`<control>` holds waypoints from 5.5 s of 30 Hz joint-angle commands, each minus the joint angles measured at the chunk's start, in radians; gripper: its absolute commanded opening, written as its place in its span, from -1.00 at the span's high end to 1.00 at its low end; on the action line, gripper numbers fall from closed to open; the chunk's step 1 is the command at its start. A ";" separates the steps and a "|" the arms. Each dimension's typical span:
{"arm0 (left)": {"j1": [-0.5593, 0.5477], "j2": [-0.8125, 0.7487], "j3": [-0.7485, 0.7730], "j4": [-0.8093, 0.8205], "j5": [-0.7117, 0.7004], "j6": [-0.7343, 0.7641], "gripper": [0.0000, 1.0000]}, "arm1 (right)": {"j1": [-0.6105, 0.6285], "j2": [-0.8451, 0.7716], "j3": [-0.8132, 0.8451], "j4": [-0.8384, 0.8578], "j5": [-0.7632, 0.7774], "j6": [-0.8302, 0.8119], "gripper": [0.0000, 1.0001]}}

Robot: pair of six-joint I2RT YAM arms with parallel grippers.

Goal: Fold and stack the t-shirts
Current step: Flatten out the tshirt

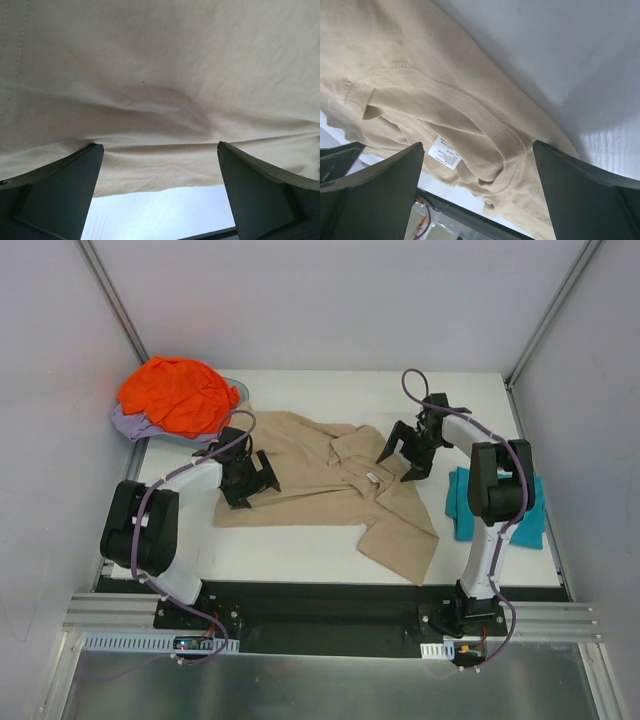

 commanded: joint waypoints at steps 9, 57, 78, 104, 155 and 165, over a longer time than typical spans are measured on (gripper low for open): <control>-0.034 -0.185 -0.001 -0.060 -0.009 0.042 -0.99 | -0.037 -0.065 0.196 -0.083 0.100 -0.161 -0.93; 0.124 -0.202 -0.295 -0.168 -0.187 -0.155 1.00 | -0.095 -1.078 -0.595 -0.103 0.547 -0.020 -0.93; 0.124 -0.399 -0.303 -0.163 -0.261 -0.095 1.00 | 0.003 -1.025 -0.844 -0.270 0.361 0.047 -0.84; 0.124 -0.445 -0.298 -0.165 -0.256 -0.067 1.00 | 0.068 -0.715 -0.853 -0.068 0.381 0.127 0.56; 0.124 -0.511 1.114 -0.225 -0.297 0.080 1.00 | 0.016 -0.882 0.784 -0.001 0.750 -0.321 0.99; 0.132 0.054 1.543 -0.148 -0.250 0.177 1.00 | -0.124 -0.437 0.979 0.394 0.569 -0.334 0.99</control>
